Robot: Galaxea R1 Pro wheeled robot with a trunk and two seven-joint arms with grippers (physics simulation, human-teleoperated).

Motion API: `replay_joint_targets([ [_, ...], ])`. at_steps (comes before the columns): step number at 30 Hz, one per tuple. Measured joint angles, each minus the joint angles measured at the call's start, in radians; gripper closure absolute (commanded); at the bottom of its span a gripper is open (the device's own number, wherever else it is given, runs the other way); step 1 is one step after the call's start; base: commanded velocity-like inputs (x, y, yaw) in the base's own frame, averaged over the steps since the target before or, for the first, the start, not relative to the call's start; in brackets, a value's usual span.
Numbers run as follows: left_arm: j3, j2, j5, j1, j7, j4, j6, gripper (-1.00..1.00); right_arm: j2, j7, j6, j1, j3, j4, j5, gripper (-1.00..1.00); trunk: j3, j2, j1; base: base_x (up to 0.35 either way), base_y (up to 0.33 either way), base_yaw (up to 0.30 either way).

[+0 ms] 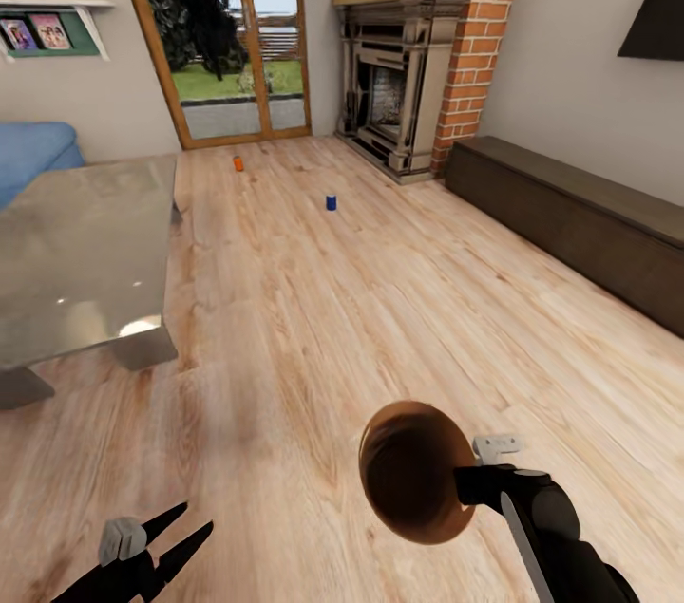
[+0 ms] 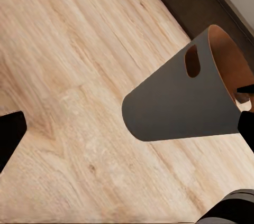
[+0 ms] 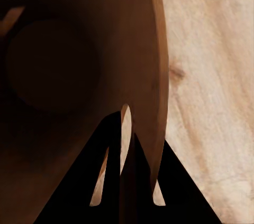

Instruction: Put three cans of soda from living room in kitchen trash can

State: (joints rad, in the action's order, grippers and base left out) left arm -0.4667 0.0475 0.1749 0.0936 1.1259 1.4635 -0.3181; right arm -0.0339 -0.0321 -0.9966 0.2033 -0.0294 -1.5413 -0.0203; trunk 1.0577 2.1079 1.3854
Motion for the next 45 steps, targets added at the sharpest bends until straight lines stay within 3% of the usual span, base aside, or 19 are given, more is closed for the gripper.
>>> replay_joint_targets([
  [8,0.000,0.000,0.000,0.000,0.005,0.000,0.001,-1.00,0.000,0.000,0.000,0.000,0.000,0.000,0.009,1.00,0.004,0.000,0.000,-0.140,0.207,0.285],
  [16,0.000,0.000,-0.001,0.000,0.006,-0.009,0.001,-1.00,0.000,0.000,0.000,-0.001,0.001,0.000,-0.009,1.00,0.008,0.000,0.000,0.003,0.114,0.285],
  [23,0.002,0.039,0.001,0.000,0.007,-0.040,-0.001,-1.00,0.000,0.000,0.001,-0.001,0.000,0.001,-0.001,1.00,0.012,0.000,0.000,0.101,0.278,0.285],
  [27,0.003,0.046,0.001,0.000,0.007,-0.048,-0.001,-1.00,0.001,0.000,0.001,0.000,0.000,0.001,0.006,1.00,0.013,0.000,0.000,0.126,0.301,0.191],
  [45,0.002,0.049,0.002,0.000,0.008,-0.052,0.001,-1.00,0.001,0.000,0.001,0.000,0.000,0.001,0.001,1.00,0.002,0.000,0.000,0.119,0.295,-0.124],
])
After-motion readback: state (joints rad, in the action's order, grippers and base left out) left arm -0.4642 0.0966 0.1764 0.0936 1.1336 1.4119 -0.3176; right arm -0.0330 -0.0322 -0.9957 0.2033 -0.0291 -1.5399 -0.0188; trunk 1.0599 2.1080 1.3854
